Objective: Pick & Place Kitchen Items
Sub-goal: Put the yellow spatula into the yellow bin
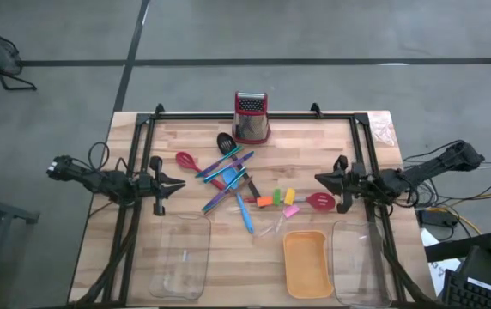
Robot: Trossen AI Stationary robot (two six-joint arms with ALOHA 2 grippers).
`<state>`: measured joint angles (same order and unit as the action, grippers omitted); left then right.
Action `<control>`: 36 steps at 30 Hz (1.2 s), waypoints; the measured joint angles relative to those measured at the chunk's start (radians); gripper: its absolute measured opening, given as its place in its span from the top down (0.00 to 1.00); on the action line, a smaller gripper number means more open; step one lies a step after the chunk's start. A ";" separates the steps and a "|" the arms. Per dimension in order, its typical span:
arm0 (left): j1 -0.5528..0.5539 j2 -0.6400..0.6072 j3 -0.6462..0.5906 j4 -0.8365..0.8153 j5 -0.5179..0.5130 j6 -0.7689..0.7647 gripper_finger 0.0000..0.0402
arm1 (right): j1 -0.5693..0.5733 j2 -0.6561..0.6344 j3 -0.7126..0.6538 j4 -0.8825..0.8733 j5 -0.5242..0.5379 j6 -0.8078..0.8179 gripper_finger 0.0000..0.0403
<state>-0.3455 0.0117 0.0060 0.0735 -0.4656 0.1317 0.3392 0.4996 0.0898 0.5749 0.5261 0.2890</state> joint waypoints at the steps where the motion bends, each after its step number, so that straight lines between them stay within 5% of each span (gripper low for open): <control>1: 0.000 0.000 0.000 0.000 0.000 0.000 0.90 | 0.000 0.021 0.011 -0.001 -0.001 0.000 0.98; 5: 0.000 0.000 0.000 0.000 0.000 0.000 0.90 | -0.001 0.110 0.076 -0.053 -0.001 0.020 0.98; 16: 0.000 0.000 0.000 0.000 0.000 0.000 0.90 | -0.107 0.302 0.343 -0.530 -0.041 0.168 0.98; 26: 0.000 0.000 0.000 0.000 0.000 0.000 0.90 | -0.317 0.416 0.487 -0.824 -0.386 0.237 0.93; 36: 0.000 0.000 0.000 0.000 0.000 0.000 0.90 | -0.499 0.583 0.526 -0.902 -0.633 0.228 0.65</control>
<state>-0.3454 0.0119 0.0063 0.0738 -0.4656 0.1314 -0.1596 1.0824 0.6155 -0.3267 -0.1066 0.5171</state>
